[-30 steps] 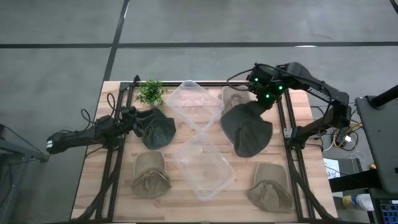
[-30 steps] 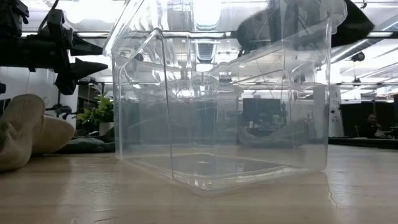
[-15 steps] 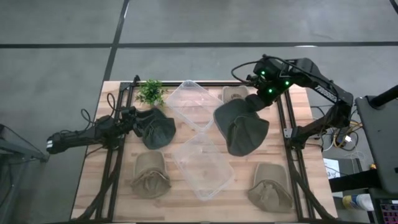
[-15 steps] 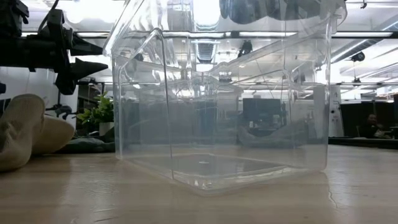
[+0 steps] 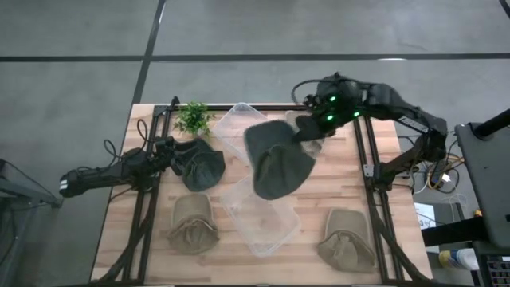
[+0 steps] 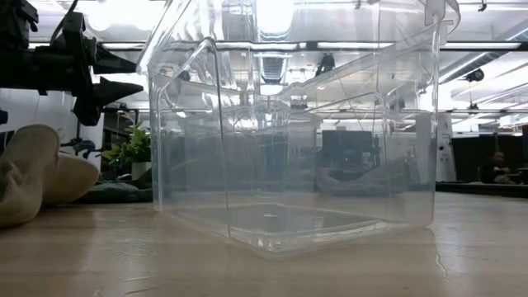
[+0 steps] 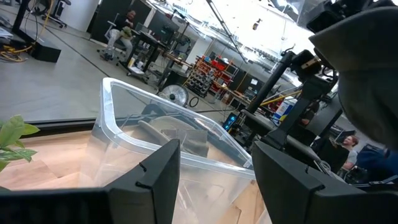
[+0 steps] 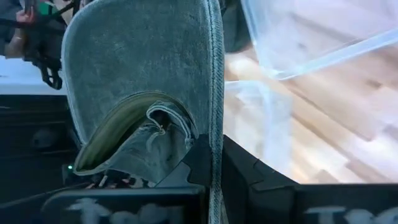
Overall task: Pick & Place hat
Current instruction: Put the right black cap into the bottom transparent bin
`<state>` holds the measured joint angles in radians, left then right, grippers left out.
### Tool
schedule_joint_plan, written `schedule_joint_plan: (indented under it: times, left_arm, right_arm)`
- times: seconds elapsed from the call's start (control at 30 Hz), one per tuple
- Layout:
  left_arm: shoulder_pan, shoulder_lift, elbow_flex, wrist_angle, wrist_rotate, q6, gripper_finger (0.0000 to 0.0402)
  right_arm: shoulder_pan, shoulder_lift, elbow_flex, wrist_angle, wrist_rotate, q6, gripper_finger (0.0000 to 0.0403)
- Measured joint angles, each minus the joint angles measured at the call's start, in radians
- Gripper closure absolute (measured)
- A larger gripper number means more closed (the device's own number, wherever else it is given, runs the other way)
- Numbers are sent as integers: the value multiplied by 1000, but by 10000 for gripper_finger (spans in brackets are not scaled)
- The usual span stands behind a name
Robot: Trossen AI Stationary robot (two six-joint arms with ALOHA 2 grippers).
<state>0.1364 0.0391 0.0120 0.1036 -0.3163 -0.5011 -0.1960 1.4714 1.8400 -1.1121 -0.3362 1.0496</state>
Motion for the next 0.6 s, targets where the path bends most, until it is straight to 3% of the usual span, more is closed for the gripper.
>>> schedule_joint_plan:
  times: [0.23,0.6]
  left_arm:
    - [0,0,0,0,0,2,209]
    - [0,0,0,0,0,0,209]
  right_arm:
    - [111,139,5,111,-2,56,390]
    - [166,336,76,12,-2,-10,390]
